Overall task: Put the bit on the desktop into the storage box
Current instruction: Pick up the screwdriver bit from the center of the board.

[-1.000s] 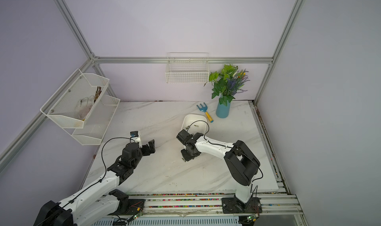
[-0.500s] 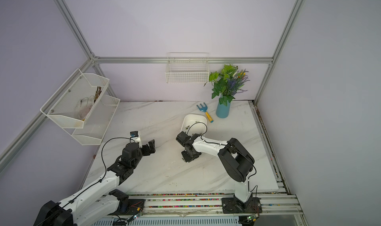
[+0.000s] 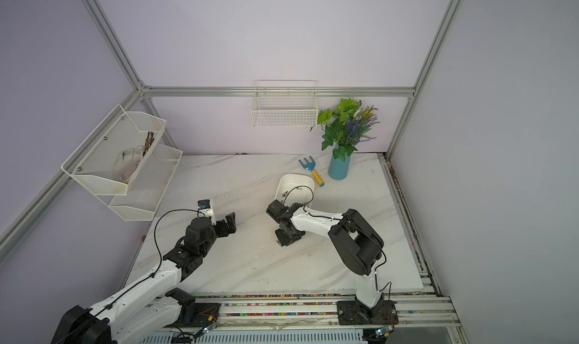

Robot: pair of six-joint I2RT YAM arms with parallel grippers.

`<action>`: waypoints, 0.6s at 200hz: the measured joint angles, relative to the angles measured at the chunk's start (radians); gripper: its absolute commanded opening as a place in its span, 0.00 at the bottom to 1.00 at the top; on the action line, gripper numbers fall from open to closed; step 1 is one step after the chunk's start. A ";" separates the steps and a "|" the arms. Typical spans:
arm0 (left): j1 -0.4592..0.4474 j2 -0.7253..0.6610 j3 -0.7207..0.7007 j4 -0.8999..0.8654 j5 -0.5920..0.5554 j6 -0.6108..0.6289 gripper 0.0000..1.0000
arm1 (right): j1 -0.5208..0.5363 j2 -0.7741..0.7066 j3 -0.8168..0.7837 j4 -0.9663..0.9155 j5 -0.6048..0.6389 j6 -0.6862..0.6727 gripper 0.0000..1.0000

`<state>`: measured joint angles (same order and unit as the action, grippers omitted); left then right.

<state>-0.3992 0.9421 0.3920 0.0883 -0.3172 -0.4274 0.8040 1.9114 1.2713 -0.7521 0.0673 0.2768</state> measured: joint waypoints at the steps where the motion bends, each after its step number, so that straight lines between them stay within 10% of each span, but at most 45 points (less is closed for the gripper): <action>1: 0.000 0.000 0.000 0.000 0.000 0.000 1.00 | 0.000 0.000 0.000 0.000 0.000 0.000 0.23; 120: 0.000 0.000 0.000 0.000 0.000 0.000 1.00 | 0.000 0.000 0.000 -0.003 0.014 0.008 0.15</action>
<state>-0.3992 0.9421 0.3920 0.0883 -0.3172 -0.4274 0.8043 1.9110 1.2713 -0.7547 0.0811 0.2852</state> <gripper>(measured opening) 0.998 0.155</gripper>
